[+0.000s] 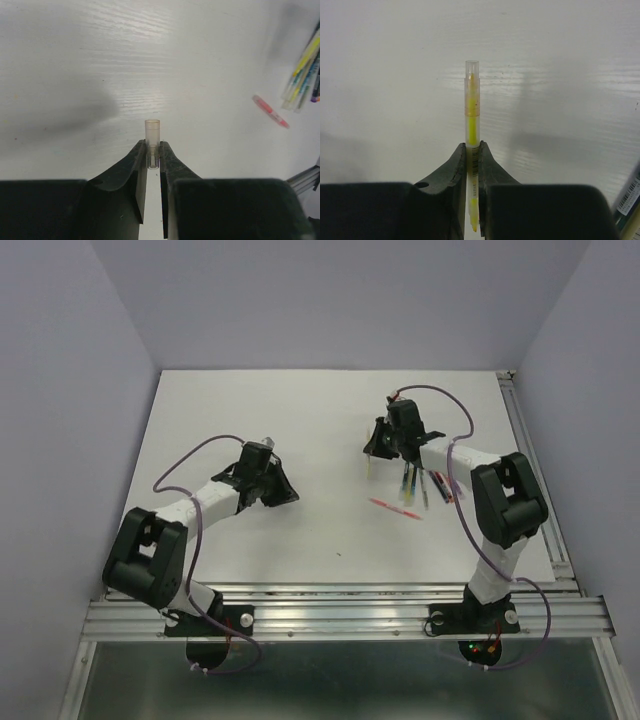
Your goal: Open the pen caps
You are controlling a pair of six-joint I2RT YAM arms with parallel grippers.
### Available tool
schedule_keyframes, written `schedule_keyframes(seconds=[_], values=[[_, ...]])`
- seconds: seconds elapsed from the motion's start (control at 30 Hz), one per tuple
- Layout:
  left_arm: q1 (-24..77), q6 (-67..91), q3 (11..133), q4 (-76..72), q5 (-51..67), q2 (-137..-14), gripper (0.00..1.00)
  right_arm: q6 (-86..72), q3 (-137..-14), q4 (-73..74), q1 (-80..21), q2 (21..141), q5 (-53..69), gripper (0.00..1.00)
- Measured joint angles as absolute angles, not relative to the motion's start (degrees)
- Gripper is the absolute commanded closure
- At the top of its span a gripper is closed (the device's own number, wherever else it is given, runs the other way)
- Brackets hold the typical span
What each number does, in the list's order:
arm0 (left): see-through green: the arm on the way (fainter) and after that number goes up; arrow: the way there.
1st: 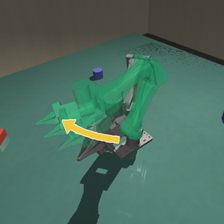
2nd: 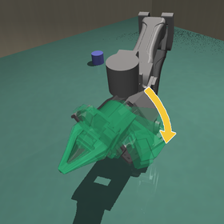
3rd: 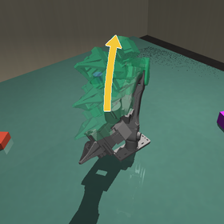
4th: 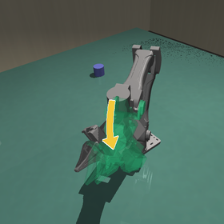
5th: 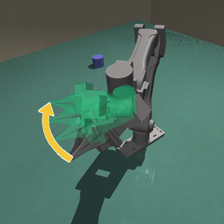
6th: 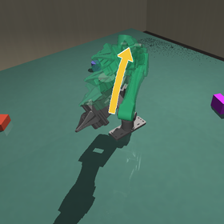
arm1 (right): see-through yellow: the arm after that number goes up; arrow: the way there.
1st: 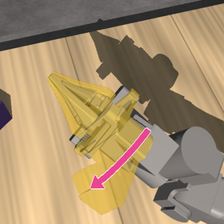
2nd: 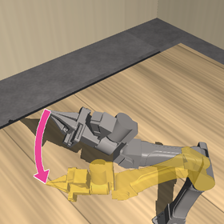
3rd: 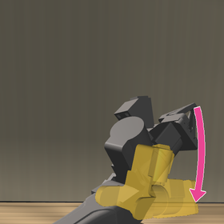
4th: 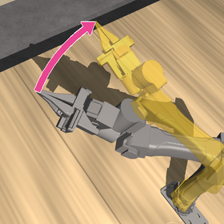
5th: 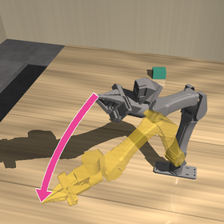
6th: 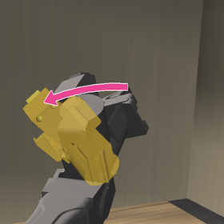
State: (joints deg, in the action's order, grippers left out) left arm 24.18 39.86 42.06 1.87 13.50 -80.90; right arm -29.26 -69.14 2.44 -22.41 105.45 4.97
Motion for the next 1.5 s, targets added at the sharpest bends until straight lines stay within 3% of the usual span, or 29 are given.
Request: schedule_keyframes(seconds=[0.3,0.67,0.93,1.07,1.23,1.3,1.5], values=[[24.2,36.4,49.5,6.9,10.0,-91.9,0.9,-25.3,-71.7,7.6,-22.4,111.0,3.7,0.95],[24.2,34.5,55.1,10.9,5.5,-97.6,0.89,-23.9,-75.3,8.8,-22.4,115.2,1.7,0.89],[24.2,33.9,57.5,12.3,2.8,-99.1,0.55,-22.9,-77.9,9.8,-22.4,116.7,-1.4,0.79],[24.2,33.8,57.9,12.5,2.5,-99.1,0.39,-22.4,-78.2,10.0,-22.4,116.9,-1.7,0.69],[24.2,33.5,58.3,12.5,2.1,-98.9,0.32,-22.4,-78.3,9.8,-22.4,116.9,-1.2,0.59],[24.2,33.3,58.3,12.8,2.0,-98.6,0.25,-22.3,-78.3,9.8,-22.4,116.8,-0.4,0.58],[24.7,32.8,58.3,14.6,1.9,-96.2,0.16,-22.1,-78.2,10.6,-22.4,115.8,2.2,0.39]])
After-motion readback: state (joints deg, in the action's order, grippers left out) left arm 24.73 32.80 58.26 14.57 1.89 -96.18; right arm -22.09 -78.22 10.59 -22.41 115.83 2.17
